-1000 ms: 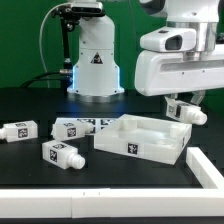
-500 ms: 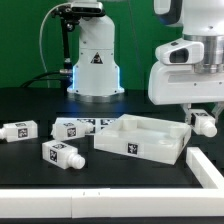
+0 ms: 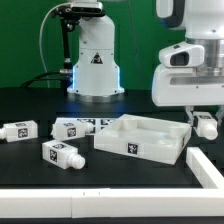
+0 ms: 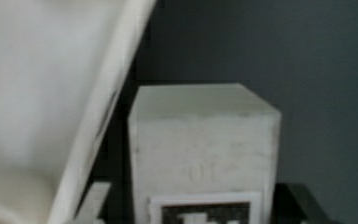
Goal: Assemble square table
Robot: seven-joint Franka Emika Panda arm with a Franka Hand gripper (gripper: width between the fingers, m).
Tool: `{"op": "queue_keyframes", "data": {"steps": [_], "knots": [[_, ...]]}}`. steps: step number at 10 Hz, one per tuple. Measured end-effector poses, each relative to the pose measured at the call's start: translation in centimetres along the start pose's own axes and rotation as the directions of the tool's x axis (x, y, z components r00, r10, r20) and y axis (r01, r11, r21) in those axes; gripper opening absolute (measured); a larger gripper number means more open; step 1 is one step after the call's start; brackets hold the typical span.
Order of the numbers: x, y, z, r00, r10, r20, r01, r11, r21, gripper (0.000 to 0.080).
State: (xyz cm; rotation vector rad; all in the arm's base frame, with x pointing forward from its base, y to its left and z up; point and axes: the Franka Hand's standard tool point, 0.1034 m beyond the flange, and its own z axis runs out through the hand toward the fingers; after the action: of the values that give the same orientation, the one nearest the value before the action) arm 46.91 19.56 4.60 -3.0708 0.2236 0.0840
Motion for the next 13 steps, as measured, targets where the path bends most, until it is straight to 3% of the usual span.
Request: {"op": "queue_keyframes", "data": {"steps": [5, 7, 8, 9, 10, 11, 13], "knots": [[-0.6, -0.3, 3.0, 1.000, 0.005, -0.007, -0.005, 1.000, 0.003, 0.0279], [-0.8, -0.3, 3.3, 1.000, 0.002, -0.004, -0.002, 1.000, 0.001, 0.0279], [-0.8, -0.3, 3.3, 1.000, 0.001, -0.004, -0.001, 1.000, 0.001, 0.0319], [-0.7, -0.3, 3.2, 1.000, -0.002, -0.004, 0.002, 1.000, 0.001, 0.0556], [-0.6, -0.3, 3.0, 1.000, -0.003, -0.007, 0.003, 1.000, 0.003, 0.0556], [-0.4, -0.2, 2.3, 1.000, -0.008, -0.010, 0.008, 1.000, 0.005, 0.0624], [0.7, 1.3, -1.7, 0.999, -0.045, -0.005, 0.045, 0.999, 0.015, 0.0642]]}}
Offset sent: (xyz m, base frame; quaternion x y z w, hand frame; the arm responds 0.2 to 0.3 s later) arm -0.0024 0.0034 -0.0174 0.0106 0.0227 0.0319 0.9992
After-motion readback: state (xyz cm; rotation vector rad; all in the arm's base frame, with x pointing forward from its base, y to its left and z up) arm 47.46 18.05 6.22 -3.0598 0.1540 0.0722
